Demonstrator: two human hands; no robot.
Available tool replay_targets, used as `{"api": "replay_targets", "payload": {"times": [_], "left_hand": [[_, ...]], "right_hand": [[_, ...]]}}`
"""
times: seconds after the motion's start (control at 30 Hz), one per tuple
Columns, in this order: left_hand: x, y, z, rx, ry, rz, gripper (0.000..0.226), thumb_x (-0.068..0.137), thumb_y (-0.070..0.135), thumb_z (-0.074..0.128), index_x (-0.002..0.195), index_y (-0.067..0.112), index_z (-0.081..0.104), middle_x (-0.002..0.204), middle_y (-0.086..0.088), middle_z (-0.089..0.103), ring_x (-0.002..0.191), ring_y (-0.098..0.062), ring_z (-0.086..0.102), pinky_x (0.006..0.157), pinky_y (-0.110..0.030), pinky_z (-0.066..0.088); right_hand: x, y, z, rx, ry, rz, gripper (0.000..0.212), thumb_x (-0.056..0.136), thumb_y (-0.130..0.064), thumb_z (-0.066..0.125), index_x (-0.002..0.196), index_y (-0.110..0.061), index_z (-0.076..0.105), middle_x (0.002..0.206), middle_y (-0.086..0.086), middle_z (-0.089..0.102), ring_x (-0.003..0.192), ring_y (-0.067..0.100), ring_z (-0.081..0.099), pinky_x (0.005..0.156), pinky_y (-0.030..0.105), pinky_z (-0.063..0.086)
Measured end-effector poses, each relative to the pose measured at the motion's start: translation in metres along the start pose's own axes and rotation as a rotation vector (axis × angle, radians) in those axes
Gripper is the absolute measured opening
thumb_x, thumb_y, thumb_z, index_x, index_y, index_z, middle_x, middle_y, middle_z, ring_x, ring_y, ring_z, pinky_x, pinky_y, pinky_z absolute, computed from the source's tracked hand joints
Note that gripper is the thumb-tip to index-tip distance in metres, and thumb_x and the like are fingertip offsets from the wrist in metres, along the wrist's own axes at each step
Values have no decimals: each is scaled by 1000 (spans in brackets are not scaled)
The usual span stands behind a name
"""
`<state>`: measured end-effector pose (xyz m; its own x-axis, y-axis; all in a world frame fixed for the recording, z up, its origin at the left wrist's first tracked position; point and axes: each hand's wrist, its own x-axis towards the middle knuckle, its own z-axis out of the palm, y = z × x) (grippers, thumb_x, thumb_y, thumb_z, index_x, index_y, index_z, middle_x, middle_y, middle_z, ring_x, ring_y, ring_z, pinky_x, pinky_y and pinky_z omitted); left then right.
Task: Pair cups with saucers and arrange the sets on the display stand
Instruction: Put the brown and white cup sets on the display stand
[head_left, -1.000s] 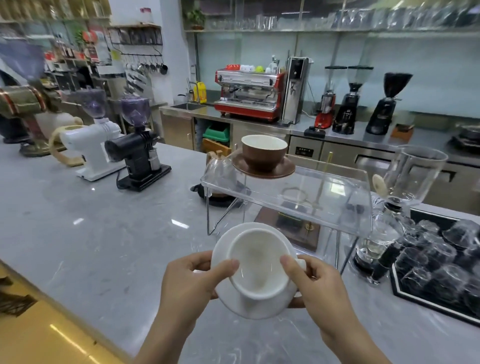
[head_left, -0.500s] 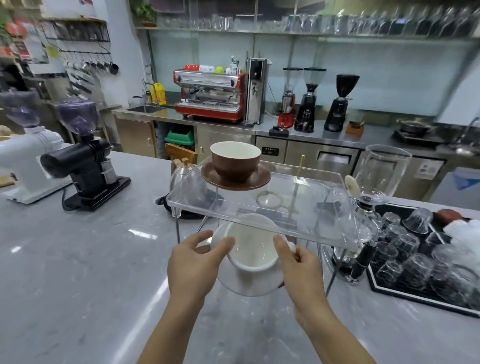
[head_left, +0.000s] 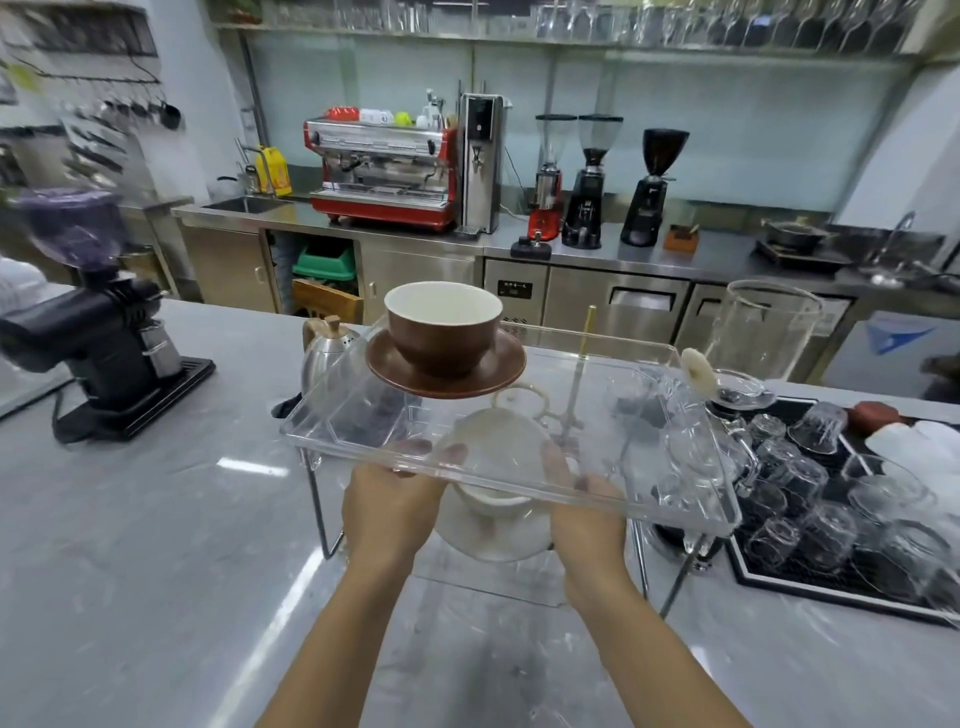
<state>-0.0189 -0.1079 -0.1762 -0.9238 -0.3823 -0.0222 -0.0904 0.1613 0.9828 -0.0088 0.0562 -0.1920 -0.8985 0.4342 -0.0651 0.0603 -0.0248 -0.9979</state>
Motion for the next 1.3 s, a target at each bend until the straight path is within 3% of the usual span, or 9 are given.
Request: {"api": "replay_targets", "payload": {"times": [0.23, 0.47, 0.53, 0.63, 0.87, 0.97, 1.17, 1.23, 1.3], "left_hand": [[11, -6, 6, -2, -27, -61, 54, 50, 70, 81, 87, 32, 74, 88, 6, 77, 87, -23, 74, 81, -52, 61], [21, -9, 10, 13, -36, -83, 66, 42, 80, 79, 85, 31, 75, 91, 3, 77, 87, -25, 74, 80, -53, 61], [23, -12, 10, 29, -62, -72, 69, 43, 85, 76, 85, 31, 75, 88, 3, 77, 85, -25, 75, 80, -53, 61], [25, -12, 9, 86, -105, -38, 67, 50, 87, 71, 80, 27, 76, 76, 0, 77, 79, -27, 75, 78, -54, 62], [18, -6, 6, 207, -140, 99, 63, 75, 77, 60, 63, 15, 66, 63, -6, 68, 69, -29, 69, 72, -52, 60], [12, -2, 7, 248, -115, 133, 51, 89, 61, 59, 70, 14, 67, 71, -4, 70, 74, -23, 67, 74, -45, 57], [-3, -4, 0, 299, -49, 191, 36, 94, 50, 57, 90, 17, 70, 73, -1, 70, 71, -22, 63, 62, -33, 46], [-14, -5, -2, 314, -24, 207, 28, 92, 49, 59, 95, 23, 67, 73, 8, 67, 69, -16, 63, 62, -32, 48], [-30, -4, -4, 292, 19, 268, 7, 92, 40, 64, 97, 36, 61, 80, 21, 61, 80, -8, 63, 71, -33, 50]], "right_hand": [[12, 6, 2, -110, 28, -49, 38, 83, -60, 63, 78, -24, 49, 71, -7, 53, 69, 16, 52, 71, 33, 45], [18, 3, 3, -192, -6, -11, 48, 82, -62, 61, 73, -15, 56, 64, -3, 56, 64, 20, 56, 68, 35, 47], [19, 2, 4, -216, -26, 2, 63, 73, -76, 56, 70, -12, 58, 63, 2, 60, 63, 24, 59, 66, 37, 49], [21, 4, 6, -268, -30, 39, 116, 46, -101, 39, 96, 0, 64, 86, 15, 70, 82, 34, 68, 74, 43, 55], [19, 4, 6, -224, -75, 105, 132, 43, -104, 37, 123, -1, 58, 118, 21, 67, 109, 40, 64, 86, 47, 53], [11, -3, 4, -181, -100, 116, 101, 62, -86, 46, 122, -5, 56, 116, 16, 66, 106, 34, 63, 91, 47, 52], [-6, -7, -4, -206, -128, 22, 40, 88, -48, 53, 113, -17, 53, 96, -7, 64, 90, 16, 60, 69, 25, 46], [-19, -7, -8, -250, -106, -83, 26, 94, -35, 55, 117, -23, 57, 108, -10, 65, 104, 13, 61, 80, 27, 49], [-34, -5, -12, -329, -105, -148, 39, 90, -37, 59, 127, -30, 52, 122, -11, 58, 115, 13, 55, 95, 33, 47]]}}
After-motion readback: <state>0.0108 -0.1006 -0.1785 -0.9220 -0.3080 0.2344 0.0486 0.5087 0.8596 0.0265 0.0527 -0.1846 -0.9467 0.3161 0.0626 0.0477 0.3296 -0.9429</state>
